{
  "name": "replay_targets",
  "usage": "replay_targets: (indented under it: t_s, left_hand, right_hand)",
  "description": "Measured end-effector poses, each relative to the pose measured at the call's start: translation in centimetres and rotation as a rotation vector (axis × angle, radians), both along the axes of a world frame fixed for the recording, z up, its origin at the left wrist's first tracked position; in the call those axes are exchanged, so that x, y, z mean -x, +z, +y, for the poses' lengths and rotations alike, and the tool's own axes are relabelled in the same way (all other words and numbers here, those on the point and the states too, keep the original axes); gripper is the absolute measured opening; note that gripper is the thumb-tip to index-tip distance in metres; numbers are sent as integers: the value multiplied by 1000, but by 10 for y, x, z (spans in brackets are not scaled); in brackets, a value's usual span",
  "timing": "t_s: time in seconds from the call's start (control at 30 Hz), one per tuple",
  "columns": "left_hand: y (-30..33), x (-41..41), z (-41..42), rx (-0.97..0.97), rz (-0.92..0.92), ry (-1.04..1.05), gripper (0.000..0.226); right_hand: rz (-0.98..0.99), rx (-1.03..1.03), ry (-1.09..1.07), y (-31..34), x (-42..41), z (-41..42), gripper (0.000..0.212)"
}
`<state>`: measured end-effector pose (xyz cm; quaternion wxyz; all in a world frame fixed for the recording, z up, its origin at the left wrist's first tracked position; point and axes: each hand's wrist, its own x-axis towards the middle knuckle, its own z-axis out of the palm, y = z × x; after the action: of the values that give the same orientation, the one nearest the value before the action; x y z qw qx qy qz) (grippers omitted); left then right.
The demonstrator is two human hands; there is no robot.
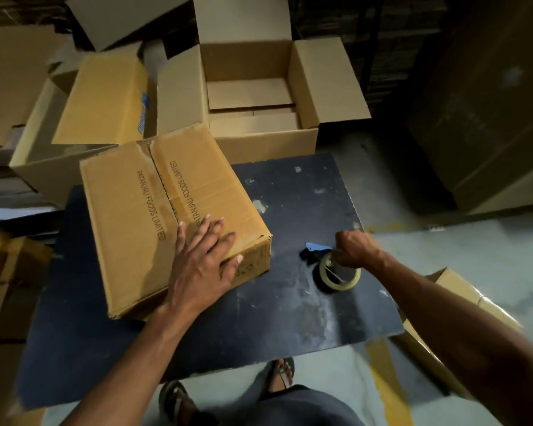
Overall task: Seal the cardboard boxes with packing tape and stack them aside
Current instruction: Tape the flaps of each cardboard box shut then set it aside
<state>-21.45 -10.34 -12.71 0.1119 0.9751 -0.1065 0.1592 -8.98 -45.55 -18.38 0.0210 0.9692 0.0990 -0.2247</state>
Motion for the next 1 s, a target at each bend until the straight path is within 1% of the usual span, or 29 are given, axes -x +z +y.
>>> replay_targets:
  t_s: [0.07,0.1,0.13,0.17,0.2,0.27,0.3,0.33,0.37,0.43,0.5,0.57,0.63,0.73,0.8,0.9,0.93,1.0]
  left_hand:
    - [7,13,-12,172,-188,-80,32]
    - [8,22,-22,256,-206,-116,24]
    - [10,32,-36,357,-155,-134,20]
    - [13,42,-52,495,-46,-109,17]
    - [16,49,-68,682,121,-22,14]
    - [18,55,-94,1096,608,252,15]
    - [18,56,-102,1221,837,374,23]
    - [16,56,-107,1281,997,440,34]
    - [14,56,-109,1318,1095,457,46]
    - [18,52,-109,1385,1190,450,69]
    - [31,45,-107,1441,1181,453,82]
    - [49,39,-100,1481,1128,439,85]
    - [65,36,-90,1498,1090,417,83]
    - [79,45,-77,1558,986,420,69]
    - [84,55,-68,1683,920,466,61]
    - [93,69,-52,2065,864,583,45]
    - [99,74,-46,2154,820,601,41]
    - [107,84,-33,2230,687,638,25]
  right_hand:
    - [14,-95,-101,4,23,-7,25]
    - [22,-148,-157,6,34,-11,24]
    - [31,-202,-208,8,45,-13,25]
    - [40,-256,-253,12,55,-14,27]
    - [43,-310,-287,17,66,-14,29]
    - [42,-439,-363,33,86,-9,36]
    - [44,-514,-407,41,96,-5,39]
    - [42,-576,-434,50,106,-1,42]
    - [33,-613,-436,59,115,4,47]
    - [18,-633,-396,75,129,14,61]
    - [-3,-592,-311,87,136,24,75]
    - [-53,-518,-197,97,139,33,76]
    - [-139,-474,-79,104,140,42,73]
    - [-220,-458,77,114,134,54,80]
    - [-230,-487,160,129,127,64,81]
    - [-237,-581,326,163,117,90,75]
    - [-238,-602,391,175,115,104,72]
    - [-223,-618,526,194,111,134,66]
